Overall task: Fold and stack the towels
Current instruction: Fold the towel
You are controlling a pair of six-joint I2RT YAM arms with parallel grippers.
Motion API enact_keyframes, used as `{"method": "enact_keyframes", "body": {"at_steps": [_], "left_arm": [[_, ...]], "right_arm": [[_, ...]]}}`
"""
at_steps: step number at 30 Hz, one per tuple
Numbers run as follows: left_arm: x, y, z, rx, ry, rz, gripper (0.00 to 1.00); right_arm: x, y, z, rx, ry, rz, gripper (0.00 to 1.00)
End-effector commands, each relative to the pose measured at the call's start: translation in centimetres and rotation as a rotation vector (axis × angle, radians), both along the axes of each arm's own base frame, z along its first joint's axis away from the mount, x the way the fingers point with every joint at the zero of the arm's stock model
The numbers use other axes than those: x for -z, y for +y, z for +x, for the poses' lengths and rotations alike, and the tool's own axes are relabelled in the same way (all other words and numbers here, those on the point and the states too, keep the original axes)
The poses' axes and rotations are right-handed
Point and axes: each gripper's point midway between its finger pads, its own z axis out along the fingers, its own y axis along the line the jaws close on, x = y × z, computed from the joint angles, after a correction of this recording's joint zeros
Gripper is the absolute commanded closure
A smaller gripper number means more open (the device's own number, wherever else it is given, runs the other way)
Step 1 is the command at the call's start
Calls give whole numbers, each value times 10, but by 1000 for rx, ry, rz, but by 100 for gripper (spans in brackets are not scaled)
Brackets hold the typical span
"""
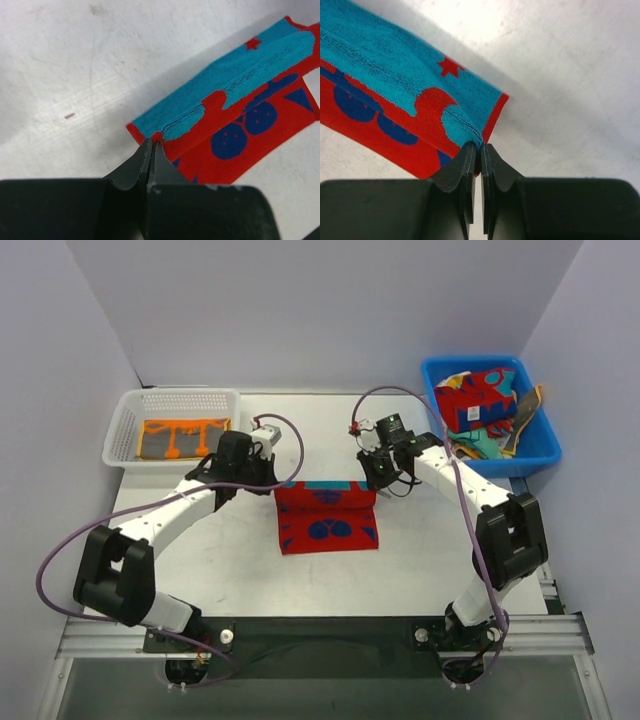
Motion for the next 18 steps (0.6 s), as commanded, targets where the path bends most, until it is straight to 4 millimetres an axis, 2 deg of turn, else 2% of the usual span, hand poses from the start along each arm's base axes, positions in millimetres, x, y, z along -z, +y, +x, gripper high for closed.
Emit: {"method": "enact_keyframes", "body": {"at_steps": [1,2,3,5,8,12,13,15,16,18], "left_arm": [[-5,1,-23,-20,8,-31,100],[-9,-2,-30,-13,1,-42,100],[-2,-2,-38,-19,23,-45,100],[-7,-5,-47,-8,11,-53,100],[-7,-3,-51,-31,7,-59,100],[-19,3,-26,-94,-76,-25,100],[-23,3,-18,-110,-99,-18,100],[-31,3,6,-131,-157,-6,100],[-24,5,16,-155,-156,18,100],[-35,6,40,-185,-210,20,100]], "right_arm": [[-5,-17,-16,67,-11,-39,100],[1,-19,-22,79,5,-44,100],[-1,-19,-24,85,-2,-40,100],[-1,-19,-27,91,-4,-32,100],[-3,-17,-28,85,-17,-22,100],[-7,-13,-9,77,-75,-24,100],[-15,-10,1,75,-108,-18,100],[-16,-9,18,75,-148,-41,100],[-21,-6,28,73,-175,-40,100],[-15,-4,44,75,-188,-51,100]]}}
